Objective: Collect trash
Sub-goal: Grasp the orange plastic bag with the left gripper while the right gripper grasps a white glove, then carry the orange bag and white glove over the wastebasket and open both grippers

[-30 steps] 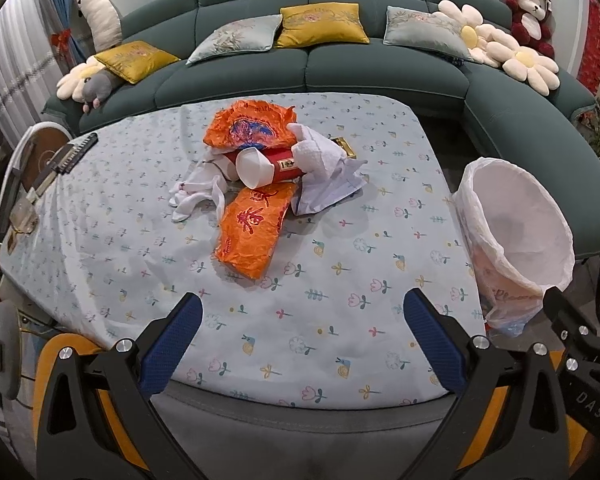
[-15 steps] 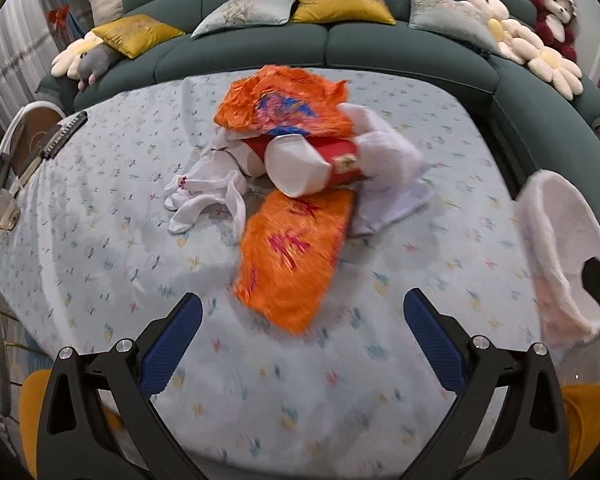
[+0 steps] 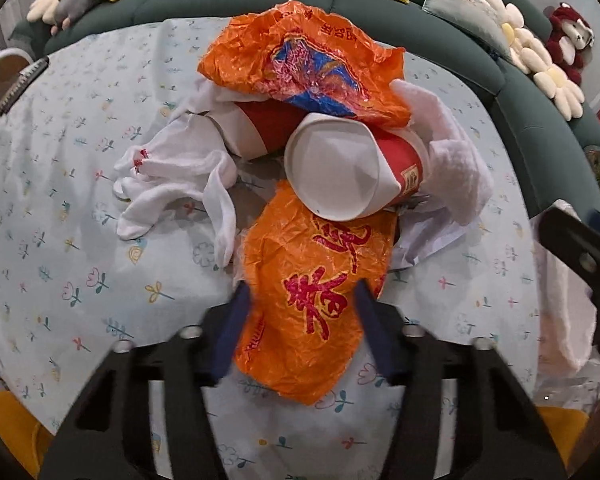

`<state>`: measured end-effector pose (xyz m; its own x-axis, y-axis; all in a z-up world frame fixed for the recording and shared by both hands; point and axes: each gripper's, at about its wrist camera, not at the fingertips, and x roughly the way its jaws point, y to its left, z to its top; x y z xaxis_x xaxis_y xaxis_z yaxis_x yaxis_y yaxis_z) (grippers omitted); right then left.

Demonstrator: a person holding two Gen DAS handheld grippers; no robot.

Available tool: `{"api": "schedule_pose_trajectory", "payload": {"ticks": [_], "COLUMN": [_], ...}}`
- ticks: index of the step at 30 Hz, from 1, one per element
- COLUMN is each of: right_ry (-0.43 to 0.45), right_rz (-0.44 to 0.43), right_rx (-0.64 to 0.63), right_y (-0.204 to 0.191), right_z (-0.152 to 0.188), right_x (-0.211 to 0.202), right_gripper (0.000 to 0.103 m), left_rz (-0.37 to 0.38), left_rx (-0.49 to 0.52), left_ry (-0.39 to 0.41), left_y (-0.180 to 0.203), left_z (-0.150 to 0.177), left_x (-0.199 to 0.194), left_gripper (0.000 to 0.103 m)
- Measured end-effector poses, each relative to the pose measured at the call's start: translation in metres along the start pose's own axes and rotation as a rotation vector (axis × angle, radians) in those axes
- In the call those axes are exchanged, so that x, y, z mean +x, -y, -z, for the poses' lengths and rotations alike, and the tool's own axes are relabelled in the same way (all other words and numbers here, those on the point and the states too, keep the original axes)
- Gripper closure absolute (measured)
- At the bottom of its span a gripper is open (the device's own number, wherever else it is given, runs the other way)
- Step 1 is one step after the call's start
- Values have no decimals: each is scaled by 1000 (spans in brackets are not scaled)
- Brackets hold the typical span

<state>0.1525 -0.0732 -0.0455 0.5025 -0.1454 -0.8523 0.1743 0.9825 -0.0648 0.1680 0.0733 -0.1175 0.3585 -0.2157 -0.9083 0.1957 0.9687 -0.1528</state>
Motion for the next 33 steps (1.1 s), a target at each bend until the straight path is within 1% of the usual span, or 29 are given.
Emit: {"api": "schedule_pose_trajectory", "payload": {"ticks": [1, 4, 6, 7, 8, 9, 10, 11, 12, 13, 15, 16, 17, 20, 21, 22, 23, 25, 28, 33], "right_ry": [3, -2, -13, -20, -31, -38, -45, -53, -60, -70, -74, -75, -72, -62, -57, -48, -42, -21, 5, 45], "right_rz": [-11, -47, -53, -51, -53, -58, -63, -65, -69, -74, -81, -84, -89, -97, -100, -101, -101, -96, -88, -67], "right_rx": [-9, -27, -35, -39, -43, -43, -42, -42, -44, -46, -44, -43, -42, -31, -26, -19, -15, 0, 22, 56], "right_y": [-5, -22, -28, -30, -33, -33, -34, -34, -33, -33, -31, -29, -27, -19, -16, -12, -10, -1, 8, 27], "right_z": [-3, -13, -17, -18, -19, -20, -21, -21, -20, -19, -17, -16, -16, -15, -15, -14, -14, -14, -14, -10], "right_x": [2, 14, 23, 27, 32, 36, 39, 42, 44, 46, 47, 46, 43, 33, 29, 23, 18, 6, -9, -39], "right_gripper": [21, 30, 34, 39, 42, 47, 52, 57, 66, 74, 82, 86, 87, 90, 90, 90, 90, 90, 90, 90], "left_rz": [12, 38, 41, 46, 50, 51, 50, 54, 52, 45, 48, 52, 55, 53, 51, 46, 43, 43, 42, 44], "left_rx": [-6, -22, -26, -25, -20, -13, -9, -7, -6, -6, 1, 3, 6, 18, 23, 27, 30, 29, 30, 42], "left_ry": [0, -5, -4, -2, 2, 4, 2, 3, 12, 18, 5, -4, -14, -39, -47, -51, -50, -39, -24, 15], "left_y": [-3, -11, -16, -16, -18, -18, -19, -18, -17, -15, -14, -13, -12, -3, -1, 1, 3, 5, 6, 13], "left_z": [0, 2, 2, 3, 4, 3, 3, 3, 4, 4, 3, 3, 3, 0, 0, 0, 0, 1, 4, 14], "left_x": [-2, -5, -6, -7, -10, -11, -12, -14, -17, -17, -13, -10, -7, 2, 4, 4, 3, -2, -15, -46], "left_gripper": [73, 82, 83, 82, 80, 73, 57, 49, 39, 38, 38, 39, 41, 61, 70, 75, 76, 82, 84, 85]}}
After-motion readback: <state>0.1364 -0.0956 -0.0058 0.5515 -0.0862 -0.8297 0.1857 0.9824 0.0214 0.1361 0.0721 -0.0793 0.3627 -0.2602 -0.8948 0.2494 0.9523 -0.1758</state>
